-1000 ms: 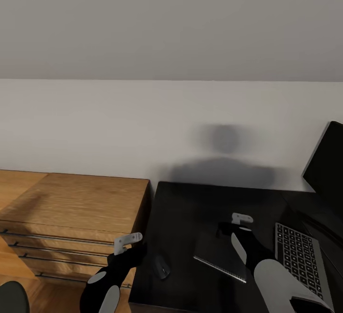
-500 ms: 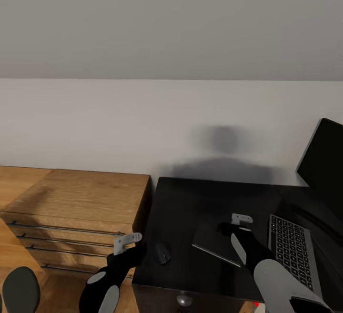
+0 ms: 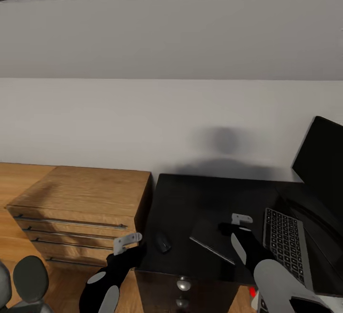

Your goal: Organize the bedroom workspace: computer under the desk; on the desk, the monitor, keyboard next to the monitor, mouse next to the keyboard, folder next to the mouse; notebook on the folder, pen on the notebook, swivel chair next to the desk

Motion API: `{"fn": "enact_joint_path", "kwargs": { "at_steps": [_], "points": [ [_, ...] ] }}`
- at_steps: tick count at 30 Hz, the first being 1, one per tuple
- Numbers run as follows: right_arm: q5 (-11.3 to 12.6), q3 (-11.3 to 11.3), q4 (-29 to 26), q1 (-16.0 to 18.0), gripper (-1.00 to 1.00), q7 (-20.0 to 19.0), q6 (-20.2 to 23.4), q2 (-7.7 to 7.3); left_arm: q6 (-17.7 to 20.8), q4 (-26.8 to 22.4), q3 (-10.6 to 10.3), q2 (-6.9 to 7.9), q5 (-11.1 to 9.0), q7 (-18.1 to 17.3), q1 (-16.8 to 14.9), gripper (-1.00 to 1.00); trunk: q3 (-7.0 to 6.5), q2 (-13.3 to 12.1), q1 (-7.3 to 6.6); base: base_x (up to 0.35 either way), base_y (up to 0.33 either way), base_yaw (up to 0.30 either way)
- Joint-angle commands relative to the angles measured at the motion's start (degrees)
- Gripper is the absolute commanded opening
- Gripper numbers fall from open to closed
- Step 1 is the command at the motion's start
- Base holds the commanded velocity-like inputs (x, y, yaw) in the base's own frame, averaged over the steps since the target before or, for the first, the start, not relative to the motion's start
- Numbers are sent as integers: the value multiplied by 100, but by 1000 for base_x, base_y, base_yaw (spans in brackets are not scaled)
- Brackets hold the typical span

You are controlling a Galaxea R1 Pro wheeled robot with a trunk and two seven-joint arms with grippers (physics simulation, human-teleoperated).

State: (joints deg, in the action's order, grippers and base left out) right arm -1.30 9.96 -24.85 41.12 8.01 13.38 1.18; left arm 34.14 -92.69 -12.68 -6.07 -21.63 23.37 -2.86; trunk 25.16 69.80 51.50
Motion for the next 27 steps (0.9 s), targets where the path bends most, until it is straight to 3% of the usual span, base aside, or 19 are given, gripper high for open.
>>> {"fn": "enact_joint_path", "kwargs": {
  "at_steps": [1,27],
  "points": [
    [-11,20,-11,2,100,8,34,5,13,-7,-6,1,-61,55,-4,100,7,4,-2,-183,0,0],
    [-16,4,-11,2,100,8,27,5,13,-2,-6,-2,-61,60,-4,100,7,4,-2,-19,0,0]
  ]
}}
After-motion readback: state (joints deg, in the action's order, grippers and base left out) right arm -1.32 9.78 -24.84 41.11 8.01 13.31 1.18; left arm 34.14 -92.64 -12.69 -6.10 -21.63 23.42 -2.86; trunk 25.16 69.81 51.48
